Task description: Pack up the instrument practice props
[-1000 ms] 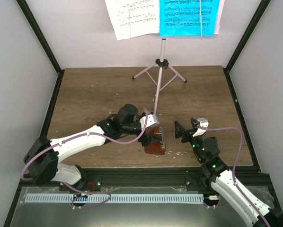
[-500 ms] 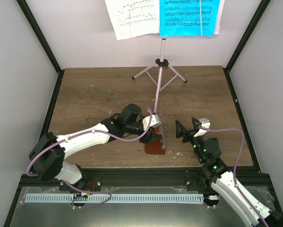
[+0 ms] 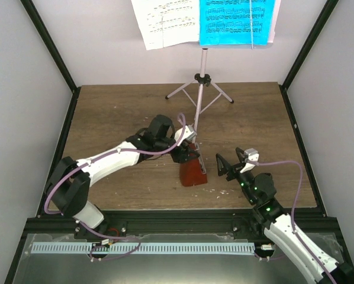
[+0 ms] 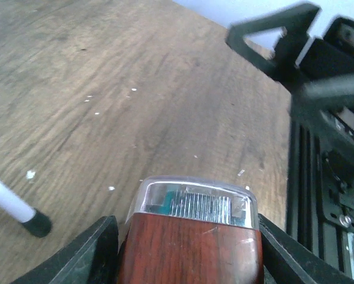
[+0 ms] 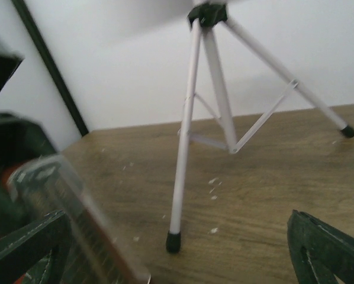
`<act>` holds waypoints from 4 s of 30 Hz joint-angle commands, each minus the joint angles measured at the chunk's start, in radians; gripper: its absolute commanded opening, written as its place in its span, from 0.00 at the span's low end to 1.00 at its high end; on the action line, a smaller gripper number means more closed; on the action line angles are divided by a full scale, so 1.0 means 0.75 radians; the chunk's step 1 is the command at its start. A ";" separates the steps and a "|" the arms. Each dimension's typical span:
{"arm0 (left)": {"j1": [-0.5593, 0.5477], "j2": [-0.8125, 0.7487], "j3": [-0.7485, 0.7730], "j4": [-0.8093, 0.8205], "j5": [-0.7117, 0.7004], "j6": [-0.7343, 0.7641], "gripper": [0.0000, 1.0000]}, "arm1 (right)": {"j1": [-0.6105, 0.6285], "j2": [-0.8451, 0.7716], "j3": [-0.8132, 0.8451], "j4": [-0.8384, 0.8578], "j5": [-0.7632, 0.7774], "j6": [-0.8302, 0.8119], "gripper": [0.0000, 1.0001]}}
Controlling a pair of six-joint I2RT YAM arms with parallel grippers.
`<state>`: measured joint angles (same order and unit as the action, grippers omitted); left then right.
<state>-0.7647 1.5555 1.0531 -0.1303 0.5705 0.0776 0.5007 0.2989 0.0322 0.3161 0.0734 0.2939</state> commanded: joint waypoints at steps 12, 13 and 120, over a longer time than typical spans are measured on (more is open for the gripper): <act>0.267 0.141 0.155 -0.160 0.088 -0.124 0.33 | 0.099 0.743 0.182 0.250 -0.486 -0.196 1.00; 0.273 0.141 0.152 -0.159 0.088 -0.122 0.33 | 0.132 0.778 0.196 0.247 -0.451 -0.217 1.00; 0.412 -0.614 -0.080 -0.074 -0.057 0.076 0.91 | 0.044 1.251 0.823 -0.182 -1.370 -0.505 0.91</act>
<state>-0.4568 1.0977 0.9939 -0.1822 0.5350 0.1246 0.5388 1.2076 0.6514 0.2058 -0.8303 -0.0940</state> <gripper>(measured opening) 0.913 0.921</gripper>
